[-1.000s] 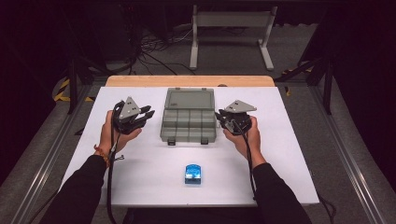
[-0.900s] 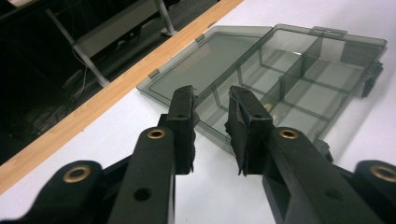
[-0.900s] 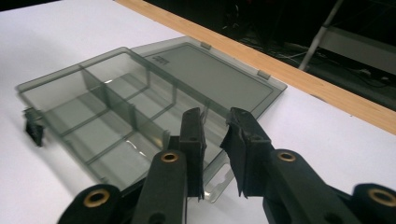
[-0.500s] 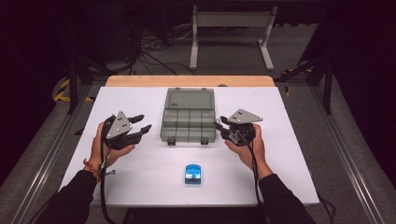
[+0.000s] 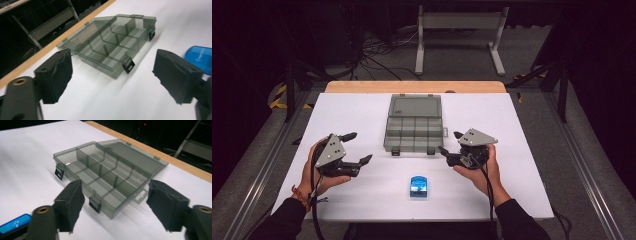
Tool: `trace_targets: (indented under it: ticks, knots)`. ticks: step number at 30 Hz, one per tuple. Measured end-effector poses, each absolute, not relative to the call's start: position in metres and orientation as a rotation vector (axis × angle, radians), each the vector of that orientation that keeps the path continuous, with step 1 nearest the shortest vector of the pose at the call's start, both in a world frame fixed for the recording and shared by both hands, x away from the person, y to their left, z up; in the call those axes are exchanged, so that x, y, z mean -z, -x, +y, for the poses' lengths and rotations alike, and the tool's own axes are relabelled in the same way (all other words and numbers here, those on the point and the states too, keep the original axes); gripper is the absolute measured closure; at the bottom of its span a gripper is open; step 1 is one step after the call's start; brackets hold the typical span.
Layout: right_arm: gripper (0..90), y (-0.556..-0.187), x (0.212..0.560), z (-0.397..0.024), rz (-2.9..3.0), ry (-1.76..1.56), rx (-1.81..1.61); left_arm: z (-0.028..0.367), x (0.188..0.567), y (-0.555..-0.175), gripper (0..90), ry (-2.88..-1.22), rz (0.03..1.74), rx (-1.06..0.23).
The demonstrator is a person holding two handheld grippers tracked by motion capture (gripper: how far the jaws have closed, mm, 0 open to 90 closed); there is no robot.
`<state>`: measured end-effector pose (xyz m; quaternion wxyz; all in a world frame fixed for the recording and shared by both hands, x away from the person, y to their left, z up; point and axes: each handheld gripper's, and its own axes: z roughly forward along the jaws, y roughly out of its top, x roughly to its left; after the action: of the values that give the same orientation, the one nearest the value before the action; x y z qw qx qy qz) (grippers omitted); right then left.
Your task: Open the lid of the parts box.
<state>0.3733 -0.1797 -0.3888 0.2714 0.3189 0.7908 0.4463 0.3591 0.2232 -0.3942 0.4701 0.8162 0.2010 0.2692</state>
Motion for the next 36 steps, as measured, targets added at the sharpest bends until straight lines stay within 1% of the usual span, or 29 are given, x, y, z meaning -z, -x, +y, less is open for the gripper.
trace_targets:
  ticks: [1,3,7,10,15,22,27,31,36]
  knots:
    - [22.6,-0.371,0.390,-0.179,2.131,-0.865,-1.195,0.224,0.396,-0.357,14.0,-1.994,0.494,-0.654]
    - [16.6,-0.368,0.393,-0.178,2.134,-0.874,-1.174,0.226,0.401,-0.353,10.4,-1.995,0.499,-0.643]
    - [12.0,-0.361,0.399,-0.176,2.157,-0.885,-1.145,0.230,0.409,-0.345,6.3,-2.015,0.497,-0.627]
    - [10.9,-0.353,0.405,-0.174,2.181,-0.882,-1.145,0.234,0.412,-0.339,4.2,-2.014,0.496,-0.617]
    - [10.9,-0.341,0.411,-0.171,2.206,-0.872,-1.141,0.239,0.419,-0.330,4.6,-2.001,0.522,-0.591]
    - [10.9,-0.323,0.419,-0.167,2.244,-0.876,-1.133,0.245,0.435,-0.314,4.3,-2.032,0.543,-0.547]
    - [10.9,-0.314,0.424,-0.163,2.274,-0.876,-1.110,0.246,0.437,-0.306,4.7,-2.048,0.521,-0.552]
    - [10.9,-0.309,0.428,-0.162,2.288,-0.890,-1.101,0.244,0.435,-0.305,4.6,-2.054,0.494,-0.575]
    - [11.2,-0.305,0.430,-0.157,2.302,-0.880,-1.093,0.245,0.435,-0.305,4.7,-2.046,0.502,-0.568]
